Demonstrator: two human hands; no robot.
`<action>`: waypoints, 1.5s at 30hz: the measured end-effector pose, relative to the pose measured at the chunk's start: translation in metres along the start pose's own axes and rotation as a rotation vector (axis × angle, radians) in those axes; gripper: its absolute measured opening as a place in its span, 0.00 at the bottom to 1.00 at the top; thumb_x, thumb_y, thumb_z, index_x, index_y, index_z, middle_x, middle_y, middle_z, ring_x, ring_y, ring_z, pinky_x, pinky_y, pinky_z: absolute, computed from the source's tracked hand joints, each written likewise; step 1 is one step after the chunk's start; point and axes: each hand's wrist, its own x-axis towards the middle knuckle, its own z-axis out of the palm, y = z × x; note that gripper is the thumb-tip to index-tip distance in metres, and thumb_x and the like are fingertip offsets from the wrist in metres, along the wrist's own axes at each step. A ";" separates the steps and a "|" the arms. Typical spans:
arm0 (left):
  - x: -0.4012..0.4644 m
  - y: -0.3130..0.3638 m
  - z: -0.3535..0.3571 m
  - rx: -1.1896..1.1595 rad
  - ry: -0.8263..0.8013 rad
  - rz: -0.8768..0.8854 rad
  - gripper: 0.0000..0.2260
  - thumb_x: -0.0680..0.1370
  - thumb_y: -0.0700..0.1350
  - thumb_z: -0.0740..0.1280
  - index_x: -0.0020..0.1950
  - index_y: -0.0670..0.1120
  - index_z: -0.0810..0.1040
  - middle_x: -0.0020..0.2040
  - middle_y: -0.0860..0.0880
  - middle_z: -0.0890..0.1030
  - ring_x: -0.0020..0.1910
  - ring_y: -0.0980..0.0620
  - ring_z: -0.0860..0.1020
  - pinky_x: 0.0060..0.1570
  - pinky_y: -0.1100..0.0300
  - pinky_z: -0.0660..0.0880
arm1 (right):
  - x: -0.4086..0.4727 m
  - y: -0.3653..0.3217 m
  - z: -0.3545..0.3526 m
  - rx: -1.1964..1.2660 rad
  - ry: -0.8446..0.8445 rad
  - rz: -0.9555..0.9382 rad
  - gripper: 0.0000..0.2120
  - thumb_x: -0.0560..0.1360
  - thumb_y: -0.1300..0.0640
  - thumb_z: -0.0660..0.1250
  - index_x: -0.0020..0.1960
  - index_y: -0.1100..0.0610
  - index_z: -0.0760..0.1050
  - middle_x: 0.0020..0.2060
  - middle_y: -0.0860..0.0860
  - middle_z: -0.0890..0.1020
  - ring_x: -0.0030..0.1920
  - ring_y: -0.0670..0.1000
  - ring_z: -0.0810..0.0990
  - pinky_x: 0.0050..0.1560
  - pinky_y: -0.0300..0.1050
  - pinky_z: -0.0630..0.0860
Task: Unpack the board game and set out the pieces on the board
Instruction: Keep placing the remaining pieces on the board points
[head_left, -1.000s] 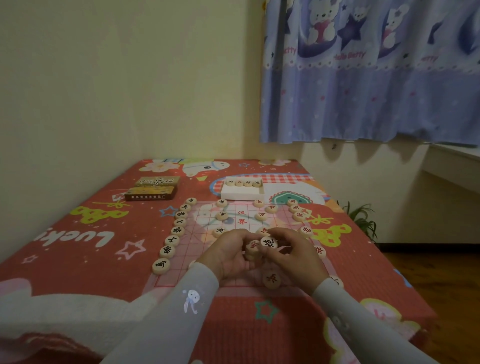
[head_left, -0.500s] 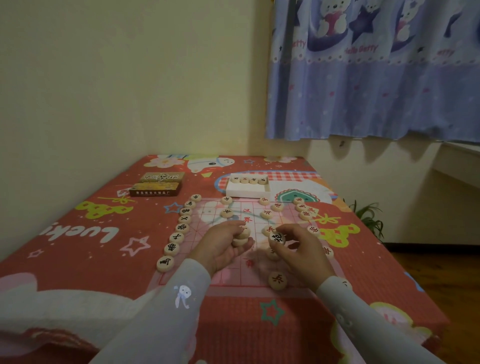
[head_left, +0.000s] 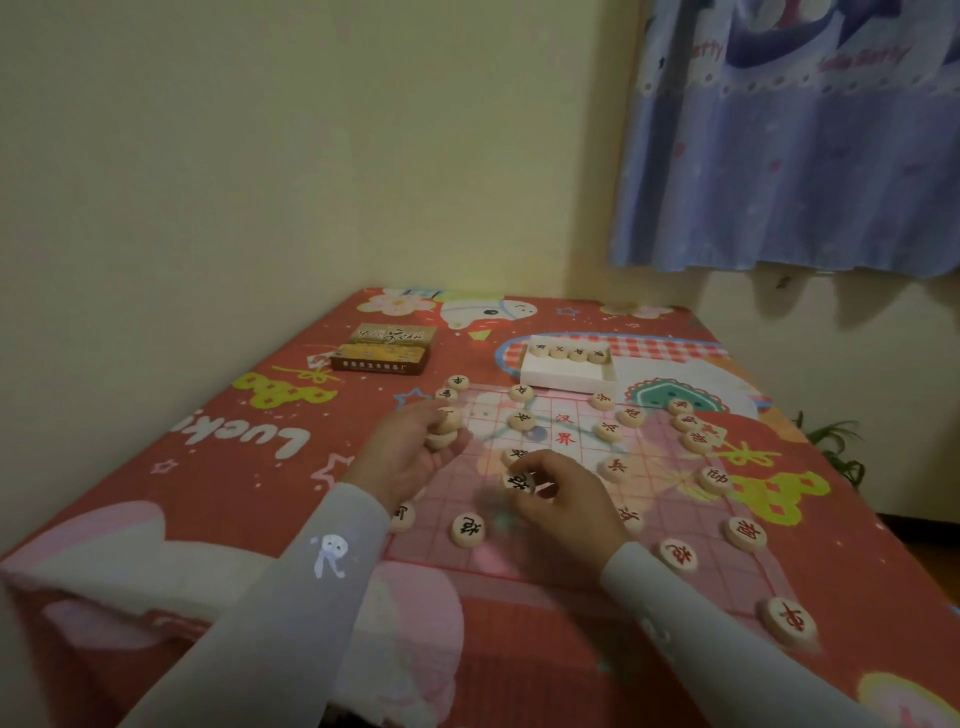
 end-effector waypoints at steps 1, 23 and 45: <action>0.002 0.002 -0.005 -0.005 -0.002 0.003 0.13 0.80 0.33 0.56 0.63 0.36 0.73 0.55 0.37 0.75 0.43 0.46 0.77 0.30 0.61 0.80 | 0.006 -0.003 0.005 -0.003 -0.019 -0.004 0.07 0.71 0.57 0.71 0.47 0.48 0.78 0.46 0.43 0.81 0.47 0.42 0.78 0.50 0.40 0.77; 0.094 0.017 -0.005 -0.010 -0.017 -0.060 0.09 0.80 0.33 0.59 0.57 0.35 0.76 0.54 0.36 0.76 0.44 0.44 0.77 0.42 0.56 0.81 | 0.186 0.034 0.038 -0.385 0.053 0.092 0.07 0.73 0.50 0.68 0.47 0.52 0.80 0.46 0.50 0.82 0.48 0.51 0.78 0.49 0.46 0.76; 0.054 -0.003 0.021 0.144 -0.131 -0.102 0.15 0.74 0.25 0.61 0.57 0.37 0.76 0.43 0.38 0.80 0.37 0.47 0.79 0.36 0.53 0.80 | 0.126 0.002 -0.002 0.162 -0.257 -0.107 0.16 0.70 0.56 0.75 0.57 0.46 0.79 0.47 0.40 0.81 0.48 0.37 0.79 0.49 0.32 0.76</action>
